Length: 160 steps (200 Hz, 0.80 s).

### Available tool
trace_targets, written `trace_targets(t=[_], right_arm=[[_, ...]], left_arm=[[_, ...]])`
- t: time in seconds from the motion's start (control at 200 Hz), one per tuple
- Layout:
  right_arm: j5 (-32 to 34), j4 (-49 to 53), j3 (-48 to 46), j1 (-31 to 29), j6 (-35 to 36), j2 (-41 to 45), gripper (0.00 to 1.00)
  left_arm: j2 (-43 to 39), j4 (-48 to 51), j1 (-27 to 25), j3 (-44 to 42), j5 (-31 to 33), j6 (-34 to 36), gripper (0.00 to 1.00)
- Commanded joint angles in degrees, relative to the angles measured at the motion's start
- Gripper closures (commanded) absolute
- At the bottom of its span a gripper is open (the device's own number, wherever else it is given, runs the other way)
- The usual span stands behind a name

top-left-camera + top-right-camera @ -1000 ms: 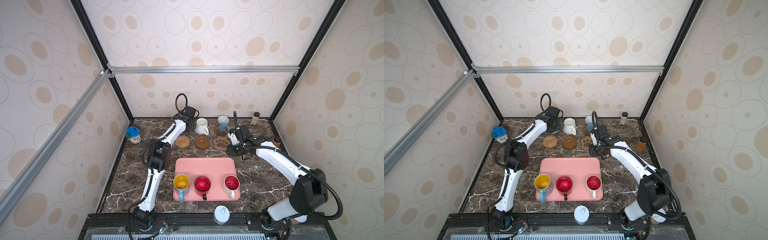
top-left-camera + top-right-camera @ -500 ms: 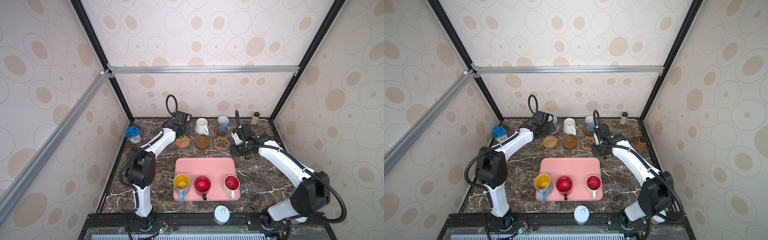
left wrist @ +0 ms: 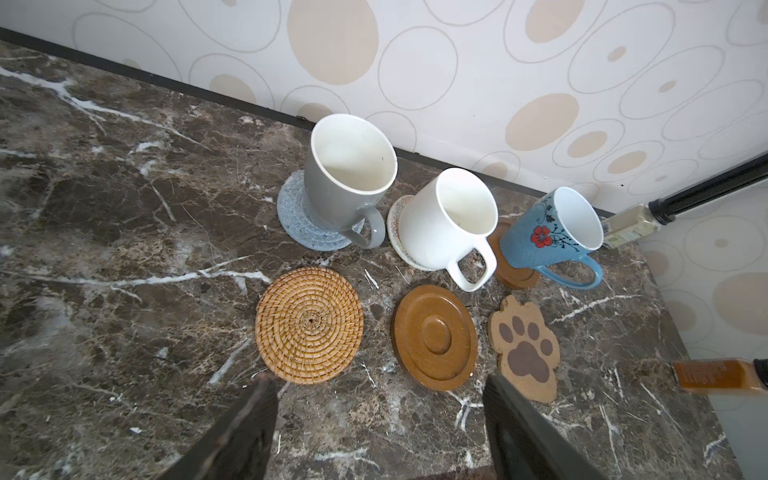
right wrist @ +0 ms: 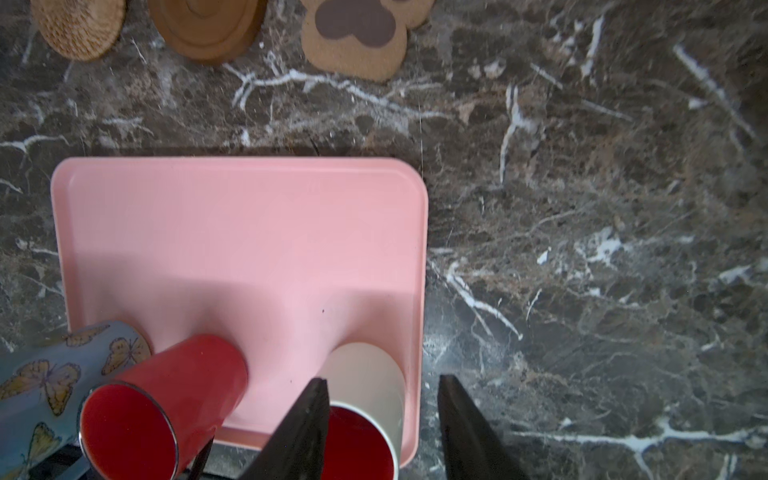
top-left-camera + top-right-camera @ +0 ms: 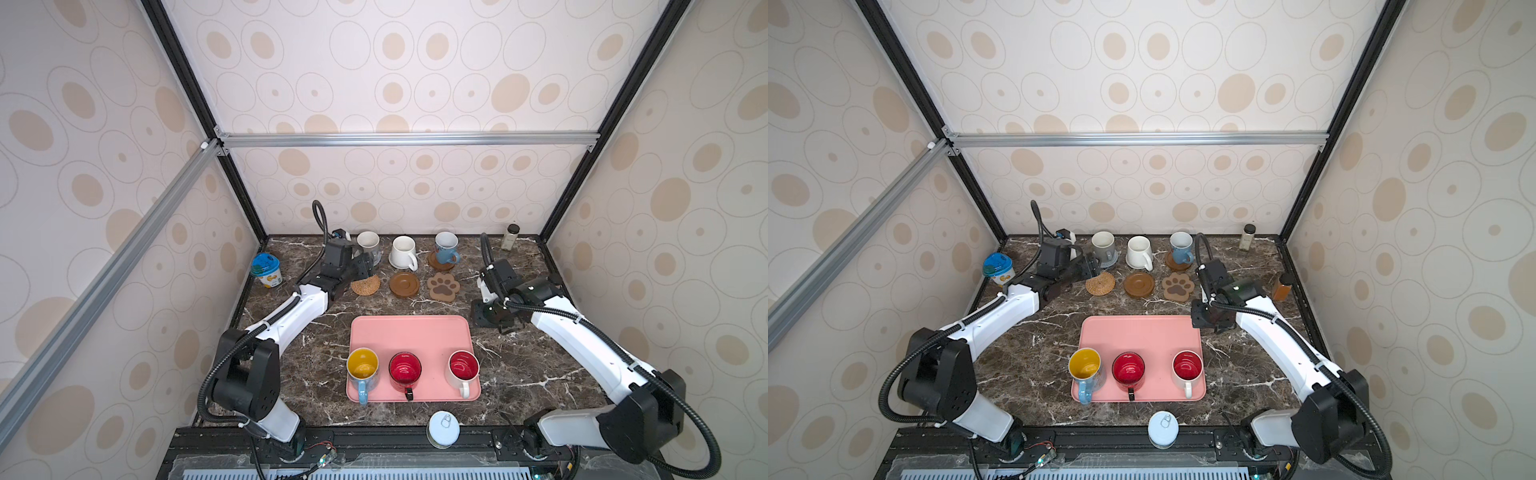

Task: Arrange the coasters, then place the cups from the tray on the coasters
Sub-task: 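Lift left gripper off the mug while right gripper moves over the red-lined white mug, then lower right gripper into the red-lined white mug and grip its rim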

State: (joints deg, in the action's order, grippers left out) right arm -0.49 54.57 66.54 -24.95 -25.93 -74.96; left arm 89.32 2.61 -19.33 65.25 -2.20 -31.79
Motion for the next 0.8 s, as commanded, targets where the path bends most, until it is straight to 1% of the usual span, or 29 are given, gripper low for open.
trace_targets(t=[0.0, 0.1, 0.21, 0.465, 0.795], right_arm=[[-0.24, 4.32, -3.21, -2.40, -6.31, 4.15, 0.53], [-0.21, 5.52, -5.67, -4.15, -9.07, 7.59, 0.53], [-0.38, 6.88, -7.55, -6.17, -11.29, 10.32, 0.53], [0.98, 10.85, -9.67, -14.75, -15.90, 11.56, 0.53], [0.81, 7.54, -14.15, -22.08, -23.20, 12.94, 0.53]], left_arm=[[-3.08, -6.91, 1.10, -3.47, -1.76, 3.15, 0.17], [-4.19, -9.50, 1.71, -5.92, -1.92, 2.21, 0.16], [-3.92, -10.51, 2.14, -6.78, -2.84, 1.01, 0.15], [-3.27, -11.75, 2.52, -7.66, -3.69, -0.73, 0.12], [-3.02, -11.98, 2.97, -8.39, -4.18, -1.96, 0.11]])
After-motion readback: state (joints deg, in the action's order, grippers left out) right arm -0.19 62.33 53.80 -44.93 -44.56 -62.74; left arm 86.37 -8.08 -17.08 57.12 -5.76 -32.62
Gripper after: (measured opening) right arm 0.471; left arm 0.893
